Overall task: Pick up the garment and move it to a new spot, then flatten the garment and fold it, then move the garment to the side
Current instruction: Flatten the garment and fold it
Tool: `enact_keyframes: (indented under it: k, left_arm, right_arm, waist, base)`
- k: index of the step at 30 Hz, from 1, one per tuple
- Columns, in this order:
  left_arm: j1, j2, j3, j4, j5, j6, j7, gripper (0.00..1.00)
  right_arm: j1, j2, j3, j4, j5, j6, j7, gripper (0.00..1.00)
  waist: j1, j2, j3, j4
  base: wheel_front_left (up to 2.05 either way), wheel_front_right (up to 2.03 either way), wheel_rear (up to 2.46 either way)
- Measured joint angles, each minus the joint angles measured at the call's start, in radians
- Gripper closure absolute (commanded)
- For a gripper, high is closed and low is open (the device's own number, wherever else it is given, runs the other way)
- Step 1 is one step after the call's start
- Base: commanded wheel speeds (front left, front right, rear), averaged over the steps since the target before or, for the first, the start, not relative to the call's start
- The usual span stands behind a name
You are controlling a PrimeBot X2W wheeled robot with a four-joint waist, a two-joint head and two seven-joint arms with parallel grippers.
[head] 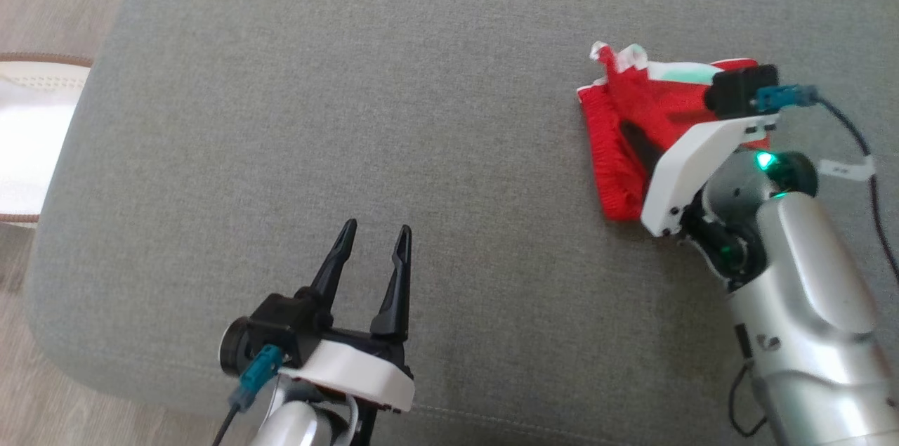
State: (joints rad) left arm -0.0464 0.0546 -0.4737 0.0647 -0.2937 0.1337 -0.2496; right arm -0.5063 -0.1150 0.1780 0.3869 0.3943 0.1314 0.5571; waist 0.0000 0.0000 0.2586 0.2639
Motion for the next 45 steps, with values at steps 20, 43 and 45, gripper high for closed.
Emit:
enact_keyframes:
  k: [20, 43, 45]
  left_arm:
    - [0.029, -0.001, 0.055, 0.031, 0.012, -0.001, 0.0, 0.0]
    - [0.121, 0.0, 0.133, 0.017, 0.064, -0.028, 0.0, 0.0]
    - [0.116, 0.0, 0.132, 0.016, 0.064, -0.028, 0.0, 0.0]
  right_arm:
    - [0.207, -0.072, 0.014, -0.19, 0.002, 0.0, -0.291, 0.0]
    - [0.346, -0.087, -0.102, -0.142, -0.129, 0.0, -0.538, 1.0]
    - [0.291, -0.087, -0.072, -0.1, -0.127, 0.0, -0.53, 1.0]
  waist:
    - [0.0, 0.0, -0.094, -0.092]
    - [0.0, 0.0, -0.143, -0.129]
    - [0.0, 0.0, -0.127, -0.12]
  base:
    - [0.0, 0.0, 0.0]
    - [0.0, 0.0, 0.0]
    - [0.0, 0.0, 0.0]
